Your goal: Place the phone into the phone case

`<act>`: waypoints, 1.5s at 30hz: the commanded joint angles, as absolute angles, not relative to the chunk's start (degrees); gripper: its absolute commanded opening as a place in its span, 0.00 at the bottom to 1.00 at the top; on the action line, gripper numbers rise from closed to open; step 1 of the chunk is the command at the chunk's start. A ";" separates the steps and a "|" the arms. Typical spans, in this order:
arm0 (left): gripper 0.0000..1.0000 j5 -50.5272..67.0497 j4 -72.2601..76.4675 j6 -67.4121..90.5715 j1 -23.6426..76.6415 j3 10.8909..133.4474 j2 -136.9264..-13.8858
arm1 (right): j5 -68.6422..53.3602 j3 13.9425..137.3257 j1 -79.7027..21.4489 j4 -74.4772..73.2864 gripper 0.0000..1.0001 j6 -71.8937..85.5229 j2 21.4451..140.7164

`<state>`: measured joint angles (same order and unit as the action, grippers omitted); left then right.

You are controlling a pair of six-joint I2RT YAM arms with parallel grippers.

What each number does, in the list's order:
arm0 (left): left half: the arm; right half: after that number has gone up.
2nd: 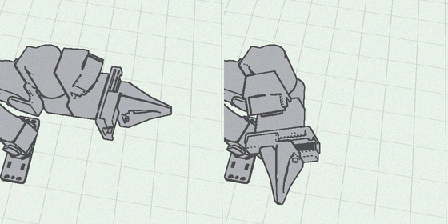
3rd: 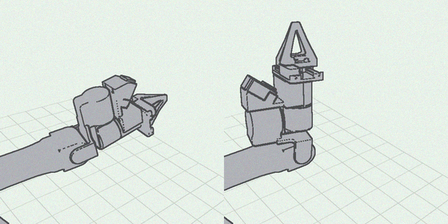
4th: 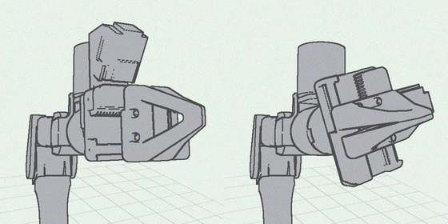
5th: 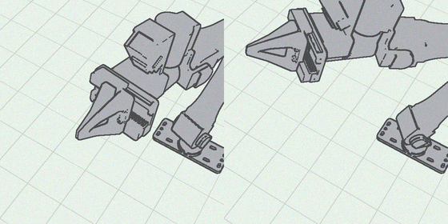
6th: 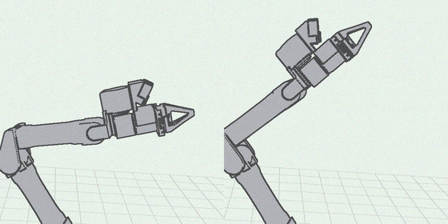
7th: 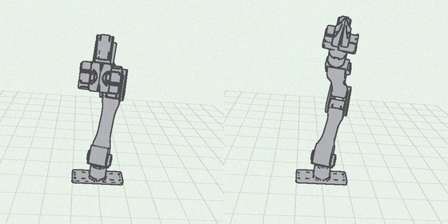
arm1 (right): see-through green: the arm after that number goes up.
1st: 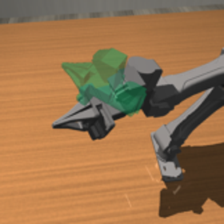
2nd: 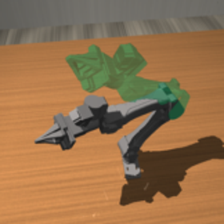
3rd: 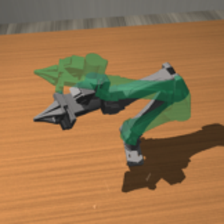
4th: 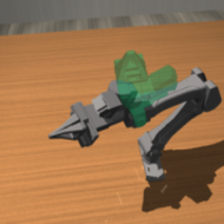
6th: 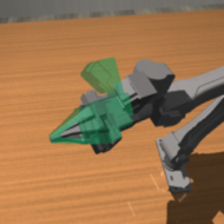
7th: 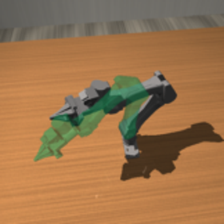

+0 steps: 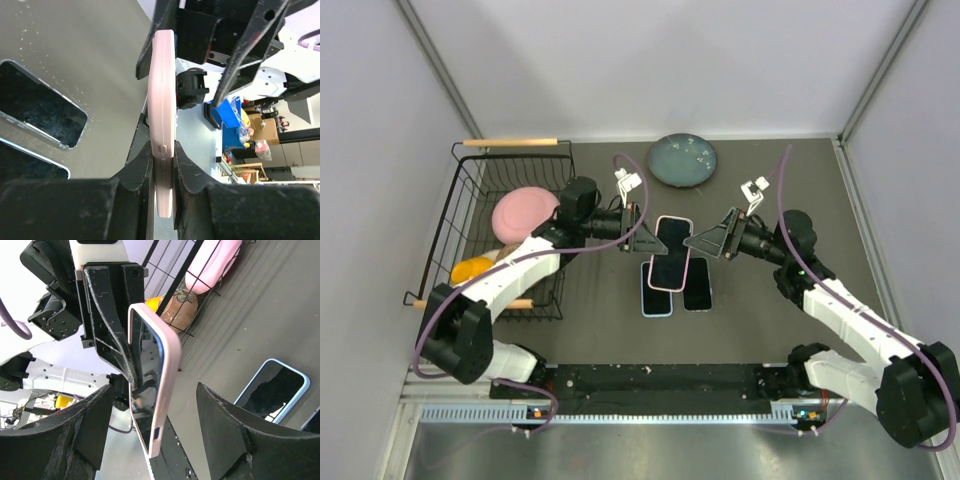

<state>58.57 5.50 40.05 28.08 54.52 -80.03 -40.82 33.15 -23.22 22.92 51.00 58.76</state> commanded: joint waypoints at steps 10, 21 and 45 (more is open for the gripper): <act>0.00 66.53 17.05 44.73 28.65 51.86 -77.08 | -43.33 36.65 -23.38 29.97 0.59 49.30 59.15; 0.00 58.81 1.97 34.74 28.74 55.45 -78.84 | -40.71 40.15 -23.47 26.91 0.10 49.75 58.98; 0.00 55.64 8.43 42.80 30.59 55.46 -76.03 | -40.78 32.44 -24.79 26.62 0.59 50.01 55.90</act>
